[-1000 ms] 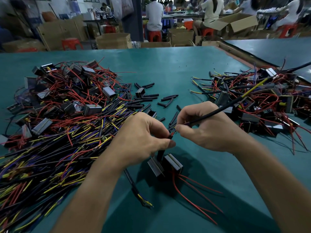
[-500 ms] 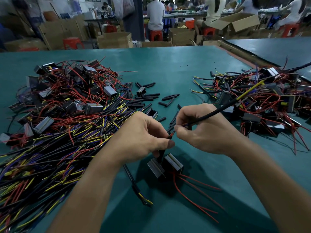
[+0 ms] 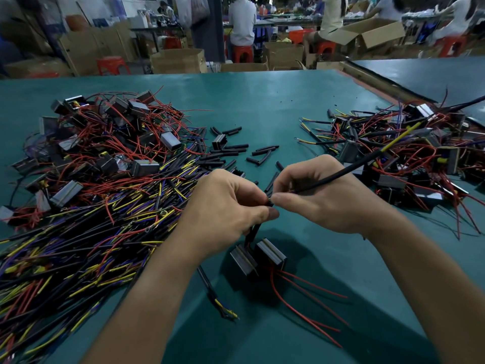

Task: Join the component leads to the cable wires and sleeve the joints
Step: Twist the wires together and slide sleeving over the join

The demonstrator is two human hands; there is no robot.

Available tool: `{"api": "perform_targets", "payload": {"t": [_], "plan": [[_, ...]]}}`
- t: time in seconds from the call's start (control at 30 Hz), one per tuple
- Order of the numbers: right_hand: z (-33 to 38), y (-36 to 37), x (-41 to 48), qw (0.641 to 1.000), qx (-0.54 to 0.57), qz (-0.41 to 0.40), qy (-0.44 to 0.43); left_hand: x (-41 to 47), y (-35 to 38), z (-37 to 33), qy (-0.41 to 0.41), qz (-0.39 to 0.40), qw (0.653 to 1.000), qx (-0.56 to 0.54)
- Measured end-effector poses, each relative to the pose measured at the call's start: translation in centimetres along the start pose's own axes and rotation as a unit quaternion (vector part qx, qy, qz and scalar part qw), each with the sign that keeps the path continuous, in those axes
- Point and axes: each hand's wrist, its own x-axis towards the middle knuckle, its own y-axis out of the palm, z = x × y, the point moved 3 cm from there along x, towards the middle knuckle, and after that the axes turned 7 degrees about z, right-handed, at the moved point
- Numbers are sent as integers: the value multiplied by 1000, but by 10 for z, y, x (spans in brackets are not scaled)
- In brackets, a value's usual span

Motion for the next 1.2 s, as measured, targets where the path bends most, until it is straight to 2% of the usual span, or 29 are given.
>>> {"api": "perform_targets", "payload": {"t": [0.23, 0.47, 0.63, 0.73, 0.97, 1.1, 1.2], "plan": [[-5, -4, 0, 984, 176, -9, 32, 2, -3, 0, 12, -4, 1000, -17], [-4, -3, 0, 993, 112, -14, 19, 1, 0, 0, 12, -11, 1000, -15], [-7, -7, 0, 986, 158, -36, 35, 2, -3, 2, 11, -30, 999, 1], [-6, -7, -1, 993, 109, -32, 32, 3, -2, 3, 11, -35, 999, 15], [0, -1, 0, 998, 62, -1, 20, 0, 8, -3, 79, -51, 992, 85], [-3, -3, 1, 996, 80, -29, 22, 0, 5, -4, 66, -70, 995, 40], [-5, -5, 0, 996, 81, -35, 27, 0, 2, -7, 46, -40, 998, 2]]}}
